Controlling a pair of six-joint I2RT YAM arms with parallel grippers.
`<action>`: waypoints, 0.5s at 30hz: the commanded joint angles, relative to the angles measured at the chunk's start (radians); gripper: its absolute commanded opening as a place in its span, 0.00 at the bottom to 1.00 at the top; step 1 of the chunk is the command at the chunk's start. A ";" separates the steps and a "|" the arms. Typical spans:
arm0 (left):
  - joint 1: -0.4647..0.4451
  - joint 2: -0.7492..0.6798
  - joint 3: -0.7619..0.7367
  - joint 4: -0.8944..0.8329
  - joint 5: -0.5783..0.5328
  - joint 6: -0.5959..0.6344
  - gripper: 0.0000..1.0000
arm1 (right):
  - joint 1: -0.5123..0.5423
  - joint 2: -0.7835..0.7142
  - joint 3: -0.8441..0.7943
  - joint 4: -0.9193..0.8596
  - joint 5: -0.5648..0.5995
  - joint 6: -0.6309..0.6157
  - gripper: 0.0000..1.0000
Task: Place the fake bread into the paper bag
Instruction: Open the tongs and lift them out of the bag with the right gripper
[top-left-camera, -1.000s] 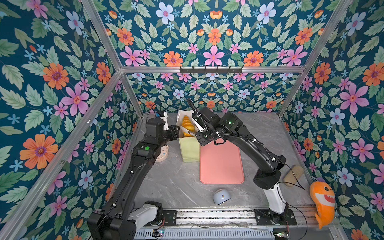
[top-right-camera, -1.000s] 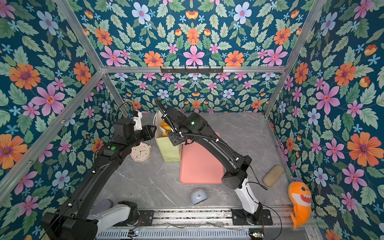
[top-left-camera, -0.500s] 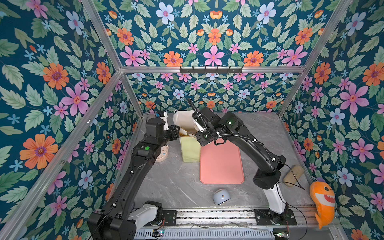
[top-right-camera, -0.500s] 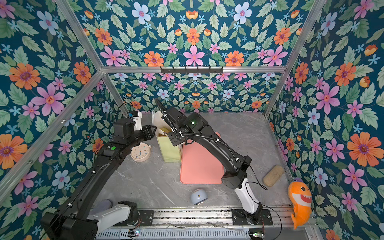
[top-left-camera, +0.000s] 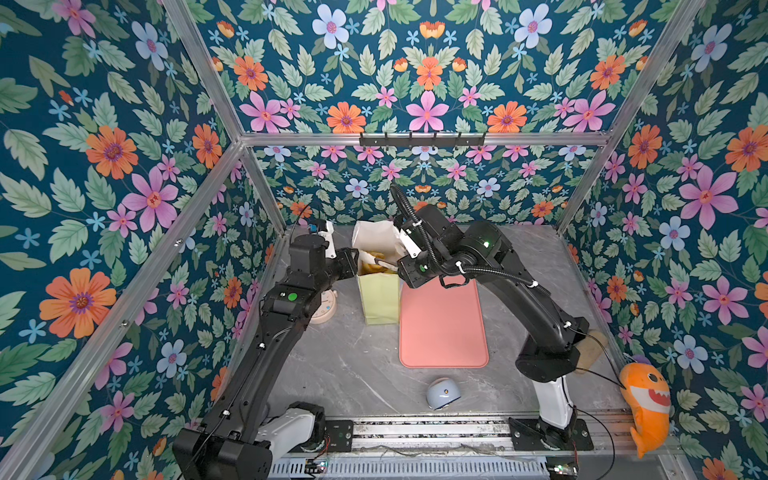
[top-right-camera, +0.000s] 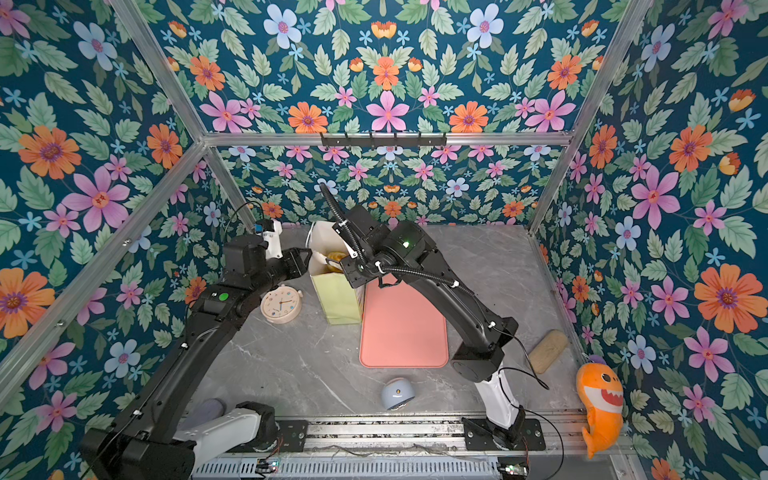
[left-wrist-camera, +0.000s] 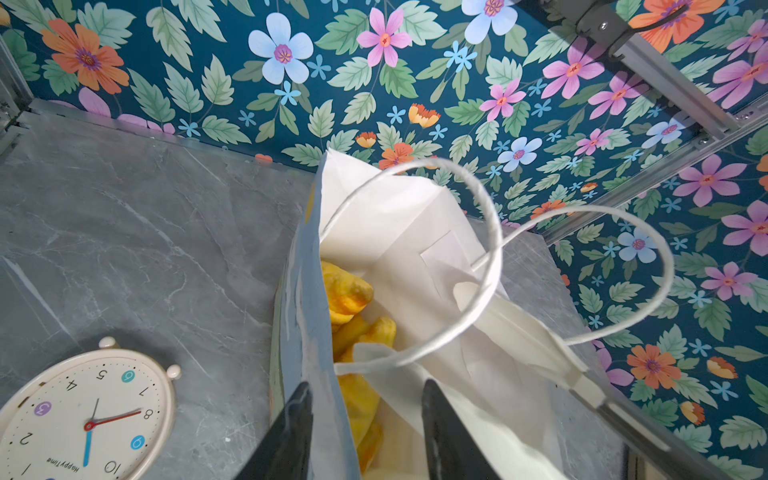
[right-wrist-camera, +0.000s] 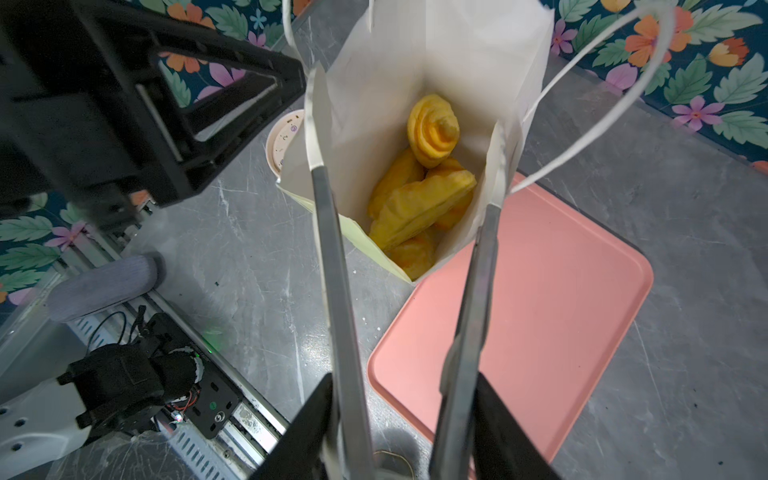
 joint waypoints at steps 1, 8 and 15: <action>0.000 -0.012 0.012 0.001 -0.010 0.005 0.44 | 0.002 -0.059 0.003 0.030 -0.024 -0.010 0.48; -0.001 -0.043 0.028 0.007 -0.040 0.009 0.44 | 0.002 -0.226 -0.103 0.107 -0.001 -0.019 0.45; 0.000 -0.104 0.016 0.029 -0.153 0.023 0.44 | -0.006 -0.413 -0.295 0.186 0.166 -0.059 0.44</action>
